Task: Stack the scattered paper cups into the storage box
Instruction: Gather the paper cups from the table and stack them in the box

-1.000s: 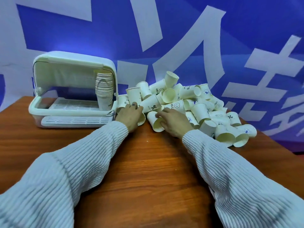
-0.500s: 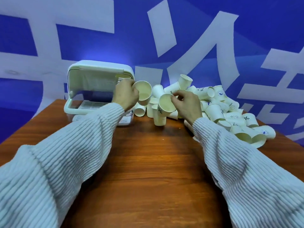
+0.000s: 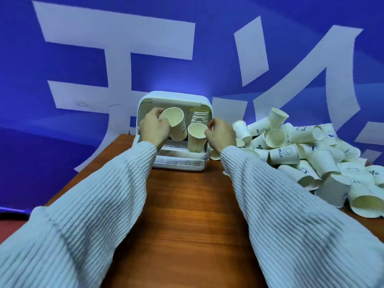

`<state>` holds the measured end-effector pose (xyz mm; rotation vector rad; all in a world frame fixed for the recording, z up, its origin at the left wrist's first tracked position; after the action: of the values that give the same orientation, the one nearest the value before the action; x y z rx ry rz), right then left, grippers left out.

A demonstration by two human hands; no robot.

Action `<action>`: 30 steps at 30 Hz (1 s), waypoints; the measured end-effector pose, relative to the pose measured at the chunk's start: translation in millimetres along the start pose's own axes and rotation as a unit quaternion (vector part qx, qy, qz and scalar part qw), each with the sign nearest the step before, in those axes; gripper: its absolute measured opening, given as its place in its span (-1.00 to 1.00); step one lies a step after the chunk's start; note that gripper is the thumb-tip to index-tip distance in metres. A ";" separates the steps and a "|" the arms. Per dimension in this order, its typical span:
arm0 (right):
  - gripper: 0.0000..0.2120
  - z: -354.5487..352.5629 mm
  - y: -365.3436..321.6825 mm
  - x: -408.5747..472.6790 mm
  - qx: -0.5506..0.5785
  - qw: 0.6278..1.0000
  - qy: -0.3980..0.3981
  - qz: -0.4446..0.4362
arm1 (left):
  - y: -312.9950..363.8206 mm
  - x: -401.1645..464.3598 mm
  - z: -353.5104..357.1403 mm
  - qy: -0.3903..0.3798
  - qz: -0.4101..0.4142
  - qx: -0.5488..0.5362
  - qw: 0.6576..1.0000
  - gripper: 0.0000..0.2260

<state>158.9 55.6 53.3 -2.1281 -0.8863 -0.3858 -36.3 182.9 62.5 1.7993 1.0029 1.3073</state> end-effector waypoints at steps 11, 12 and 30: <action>-0.79 16.0 15.4 -2.8 -0.104 0.994 -0.020 -0.037 | 0.2 13.9 29.7 -0.024 0.012 0.004 1.000 -0.67; -0.78 8.5 16.1 -1.0 -0.095 0.995 -0.007 -0.033 | 4.5 15.3 34.5 -0.025 0.022 0.003 0.999 -0.66; -0.72 -80.0 120.3 -8.5 -0.103 0.994 -0.033 -0.022 | 4.8 -24.0 115.7 -0.112 0.117 0.366 0.916 -0.65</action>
<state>239.0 -63.4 34.4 -2.3248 -0.9688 -0.4482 71.3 149.4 26.5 2.6327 1.2777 0.8626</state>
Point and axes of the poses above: each hand's wrist, its own x-axis towards the middle knuckle, its own z-axis out of the palm, y = z × x, the point moved 7 cm from there along x, towards the middle knuckle, and after that the axes turned 6 degrees about y, right-handed, at the moved point
